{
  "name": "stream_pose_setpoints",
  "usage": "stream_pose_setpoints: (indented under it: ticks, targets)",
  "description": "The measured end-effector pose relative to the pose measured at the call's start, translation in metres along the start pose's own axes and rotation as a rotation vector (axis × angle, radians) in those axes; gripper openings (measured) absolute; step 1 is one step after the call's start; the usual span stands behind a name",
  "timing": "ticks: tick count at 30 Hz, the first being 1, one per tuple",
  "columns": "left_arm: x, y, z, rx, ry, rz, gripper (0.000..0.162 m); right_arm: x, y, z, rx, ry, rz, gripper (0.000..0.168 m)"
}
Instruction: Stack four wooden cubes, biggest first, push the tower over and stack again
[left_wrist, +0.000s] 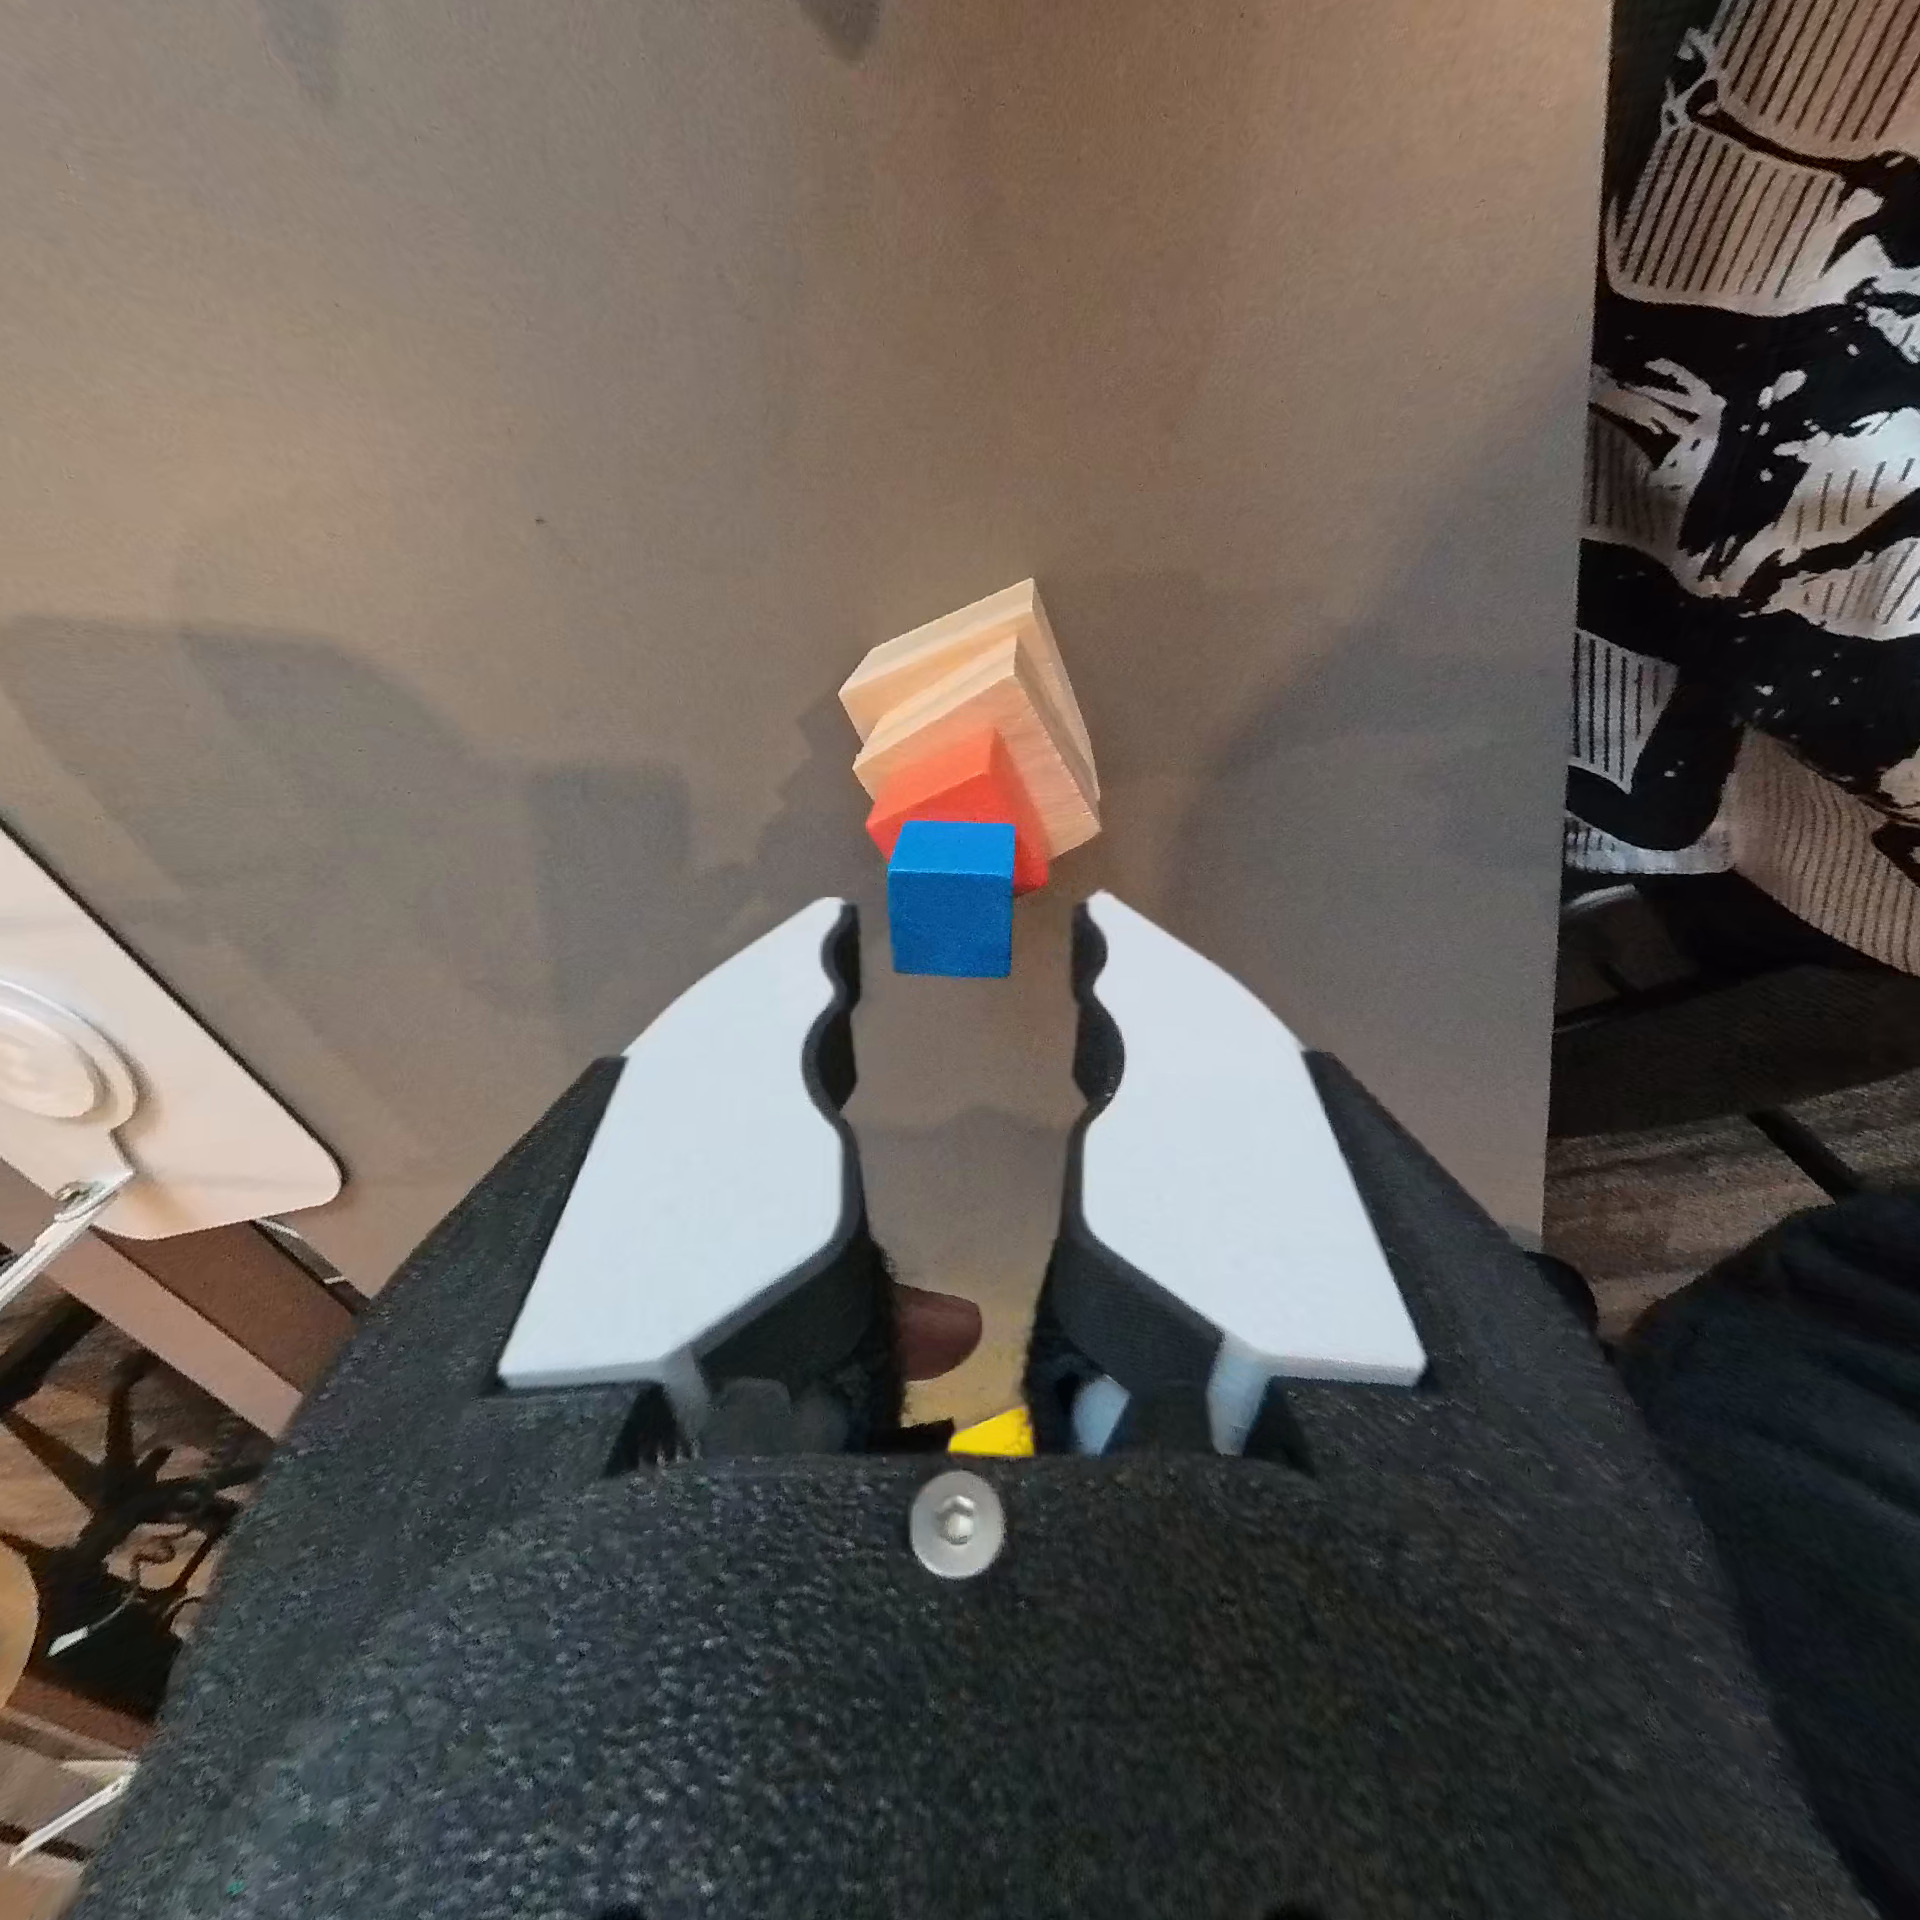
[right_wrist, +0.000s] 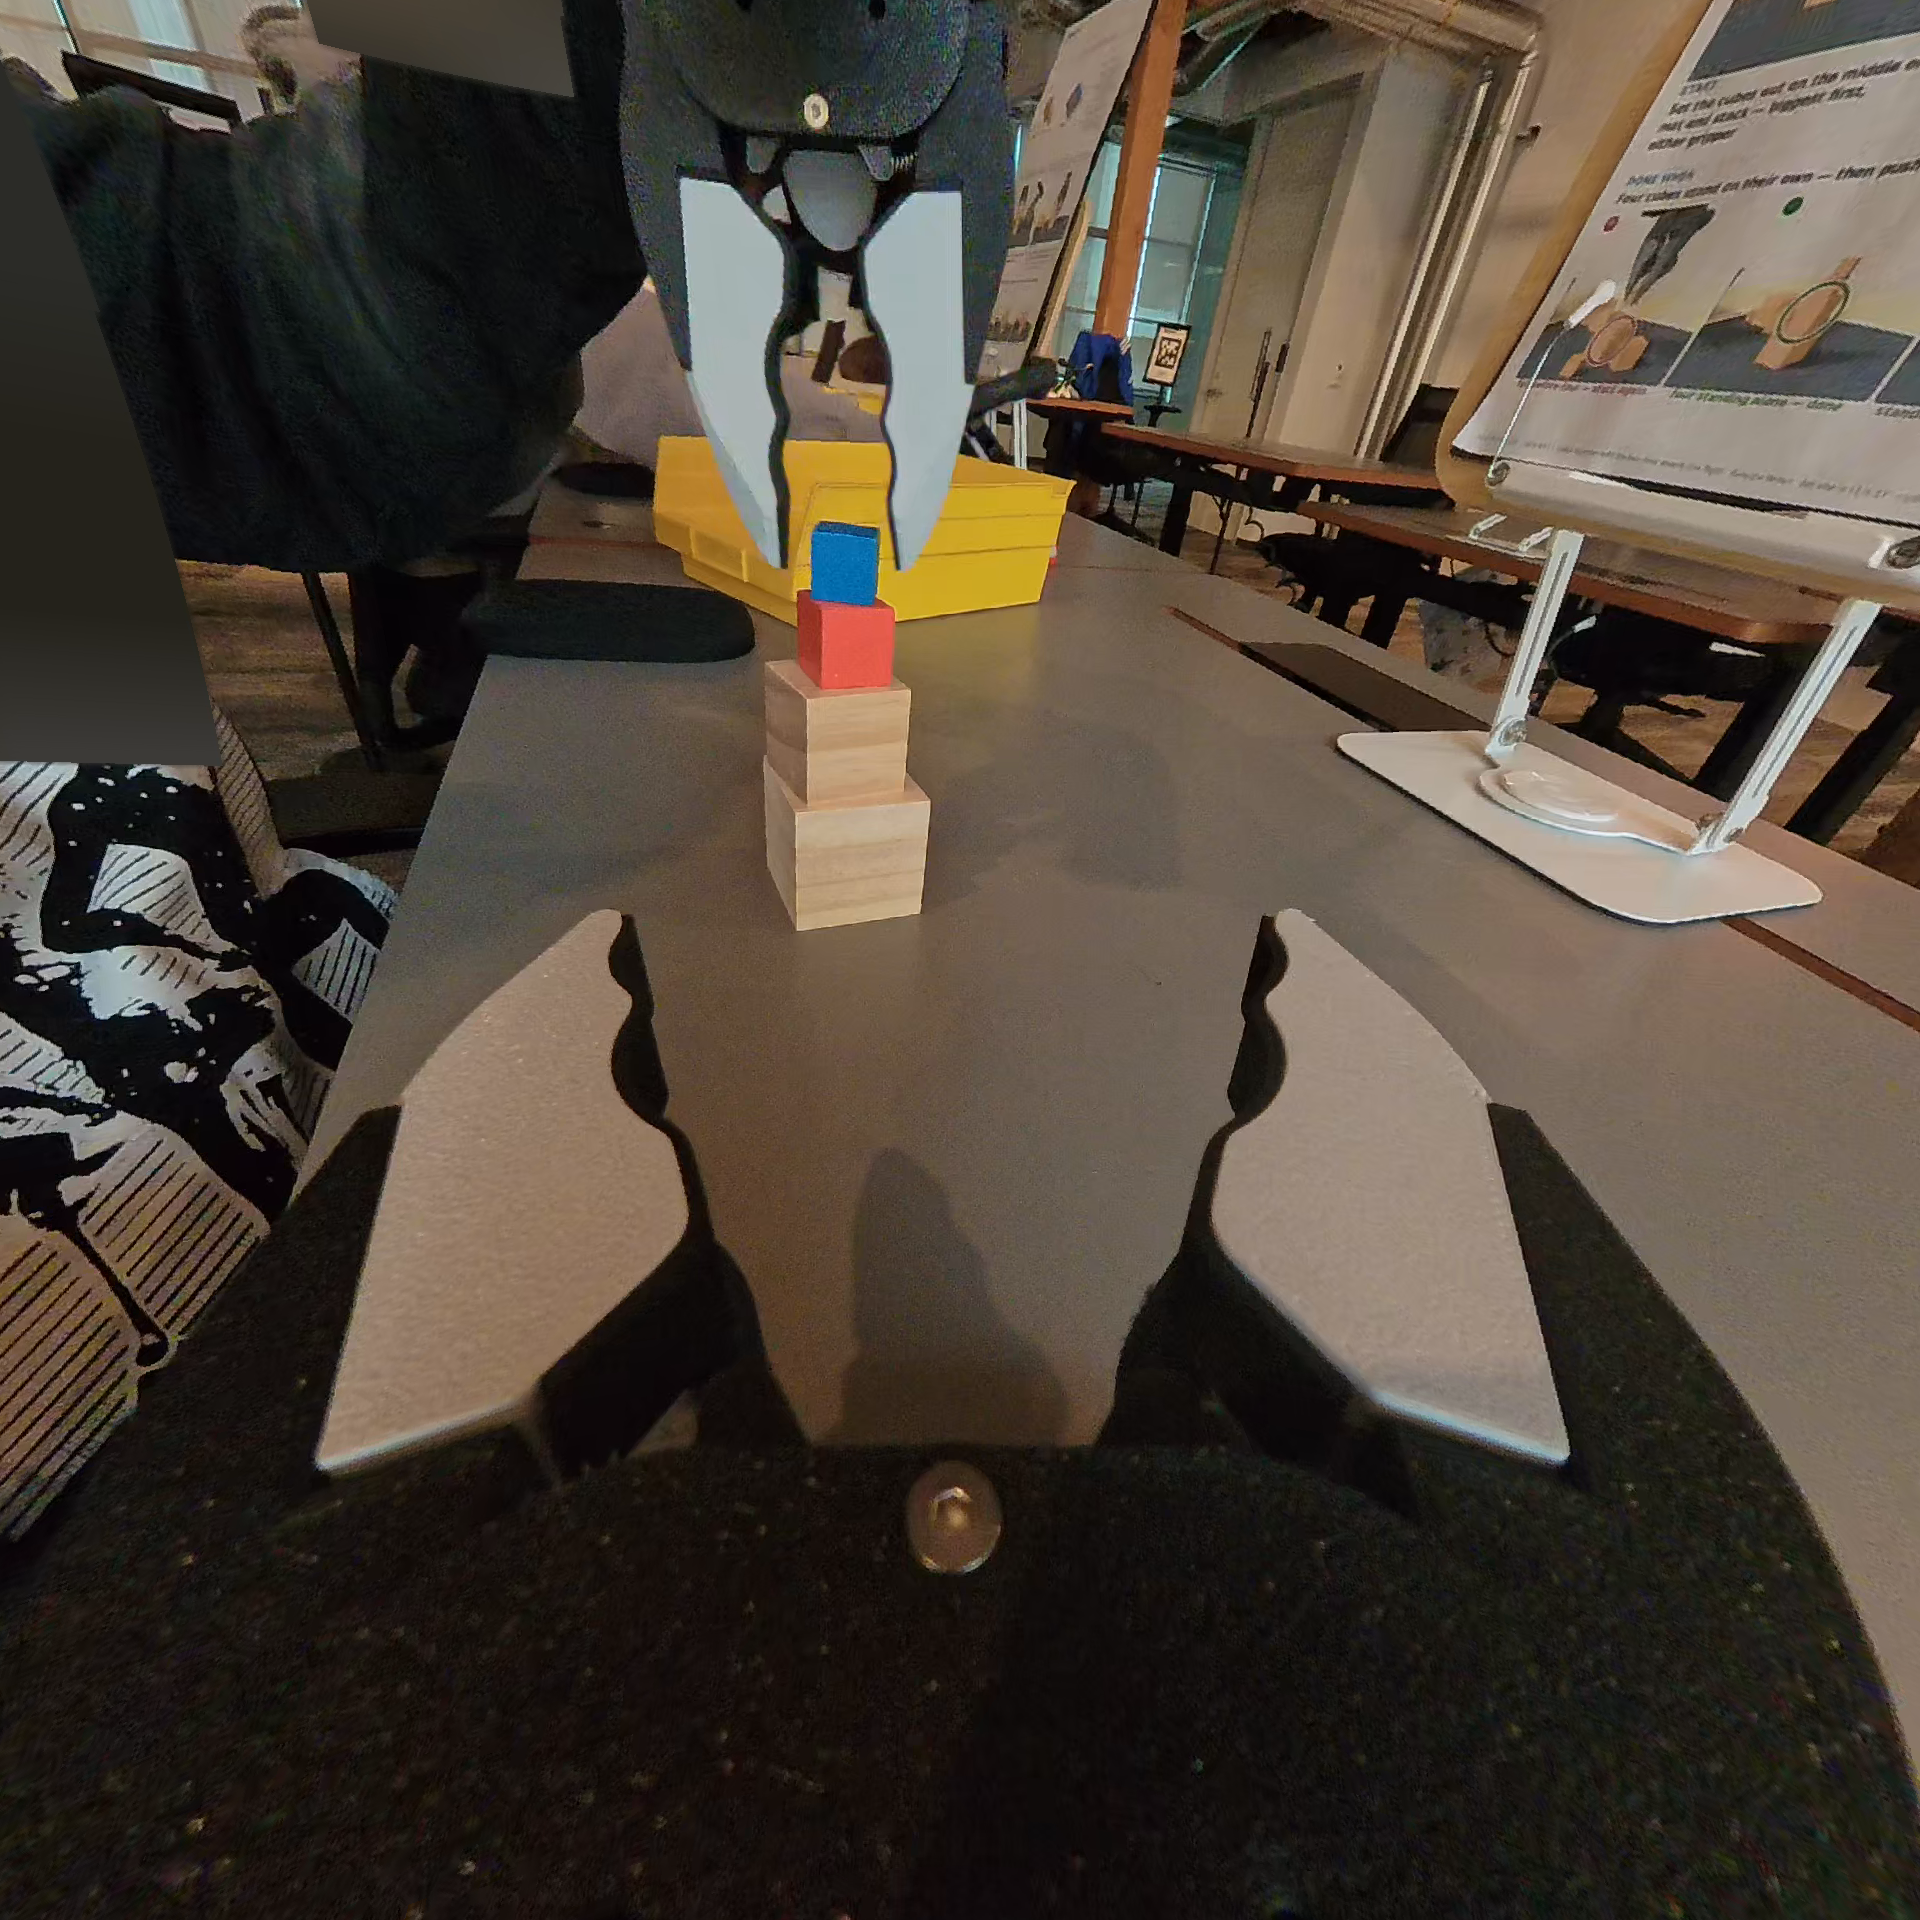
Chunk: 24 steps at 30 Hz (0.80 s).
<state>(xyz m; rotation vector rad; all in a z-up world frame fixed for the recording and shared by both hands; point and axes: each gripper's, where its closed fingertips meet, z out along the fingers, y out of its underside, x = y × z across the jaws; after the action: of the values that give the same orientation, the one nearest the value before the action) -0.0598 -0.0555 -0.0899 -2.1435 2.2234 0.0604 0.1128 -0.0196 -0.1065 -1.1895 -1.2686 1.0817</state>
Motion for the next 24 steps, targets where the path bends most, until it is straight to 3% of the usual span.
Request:
stream_pose_setpoints:
  ticks: [7,13,16,23,24]
  targets:
    - [-0.004,0.005,-0.009,0.057,-0.040,-0.052,0.058,0.000,0.000,0.000,0.002,0.002,-0.003,0.108]
    - [0.007,0.037,-0.004,0.109,-0.053,-0.127,0.067,0.000,0.000,0.000,-0.003,0.000,-0.002,0.108]
    - [0.018,0.052,0.010,0.137,-0.032,-0.154,0.057,0.000,0.000,0.000,-0.003,0.002,-0.003,0.108]
    - [0.036,0.055,0.042,0.287,-0.043,-0.049,0.001,0.001,0.001,0.000,-0.005,0.005,0.007,0.108]
    - [0.036,0.055,0.046,0.300,-0.062,-0.014,0.000,0.001,0.001,0.000,-0.004,0.006,0.007,0.108]
